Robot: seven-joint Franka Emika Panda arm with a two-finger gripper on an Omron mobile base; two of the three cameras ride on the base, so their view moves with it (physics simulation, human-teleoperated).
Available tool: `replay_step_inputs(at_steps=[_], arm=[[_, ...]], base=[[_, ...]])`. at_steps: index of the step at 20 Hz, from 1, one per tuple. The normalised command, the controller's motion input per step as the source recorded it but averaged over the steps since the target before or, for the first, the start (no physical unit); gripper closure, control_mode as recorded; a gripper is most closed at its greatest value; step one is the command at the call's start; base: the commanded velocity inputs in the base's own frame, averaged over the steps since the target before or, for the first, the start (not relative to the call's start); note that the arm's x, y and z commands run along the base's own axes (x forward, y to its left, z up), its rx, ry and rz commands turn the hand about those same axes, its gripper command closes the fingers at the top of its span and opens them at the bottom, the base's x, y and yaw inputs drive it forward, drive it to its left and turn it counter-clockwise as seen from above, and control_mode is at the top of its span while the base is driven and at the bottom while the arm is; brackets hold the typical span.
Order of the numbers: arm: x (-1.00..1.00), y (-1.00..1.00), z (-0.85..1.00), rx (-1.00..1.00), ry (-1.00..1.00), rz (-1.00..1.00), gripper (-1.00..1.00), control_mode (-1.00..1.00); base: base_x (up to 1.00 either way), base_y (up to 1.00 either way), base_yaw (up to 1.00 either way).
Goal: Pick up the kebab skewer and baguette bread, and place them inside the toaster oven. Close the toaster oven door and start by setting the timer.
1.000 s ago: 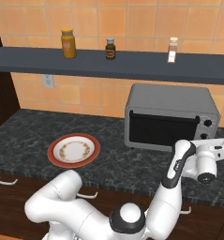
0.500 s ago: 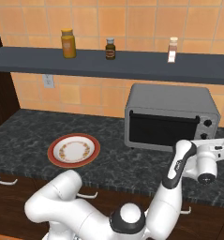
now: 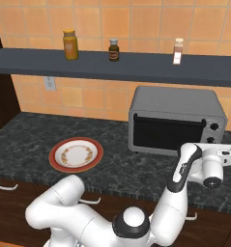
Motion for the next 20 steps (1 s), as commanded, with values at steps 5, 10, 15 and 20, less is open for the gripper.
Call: replay_step_inputs(at_steps=[5,10,15,20], arm=[[0.0,0.09,0.57,0.2,-0.03,0.0,1.0,-1.0],[0.0,0.08,0.67,0.21,-0.09,0.0,1.0,-1.0],[0.0,0.08,0.68,0.22,-0.05,0.0,1.0,-1.0],[0.1,0.0,0.67,0.21,0.0,0.0,1.0,-1.0]], base=[[0.0,0.0,0.0],[0.0,0.0,0.0],[0.0,0.0,0.0],[0.0,0.0,0.0]])
